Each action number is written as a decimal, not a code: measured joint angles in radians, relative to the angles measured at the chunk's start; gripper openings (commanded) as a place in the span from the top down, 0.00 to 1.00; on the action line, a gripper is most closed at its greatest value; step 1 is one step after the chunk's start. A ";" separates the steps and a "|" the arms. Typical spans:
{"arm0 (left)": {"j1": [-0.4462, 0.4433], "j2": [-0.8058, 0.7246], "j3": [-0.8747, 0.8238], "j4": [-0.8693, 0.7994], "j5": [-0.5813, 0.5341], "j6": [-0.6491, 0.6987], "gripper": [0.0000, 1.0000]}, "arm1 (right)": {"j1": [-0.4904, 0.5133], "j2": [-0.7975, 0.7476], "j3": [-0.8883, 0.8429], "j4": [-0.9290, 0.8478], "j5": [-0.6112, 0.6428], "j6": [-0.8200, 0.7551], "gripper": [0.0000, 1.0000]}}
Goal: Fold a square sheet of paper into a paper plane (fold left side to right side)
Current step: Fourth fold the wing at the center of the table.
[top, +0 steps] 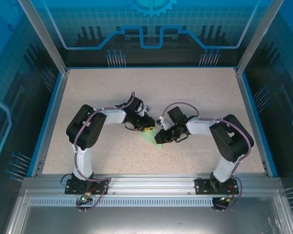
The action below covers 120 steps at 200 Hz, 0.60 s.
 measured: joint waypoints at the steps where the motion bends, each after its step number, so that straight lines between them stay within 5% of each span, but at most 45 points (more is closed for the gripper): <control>1: 0.000 0.000 0.000 0.000 0.000 0.000 0.71 | 0.000 0.000 0.000 0.000 0.000 0.000 0.79; 120: 0.000 0.001 0.000 0.000 0.001 0.003 0.71 | 0.017 0.010 0.000 -0.033 0.024 -0.008 0.79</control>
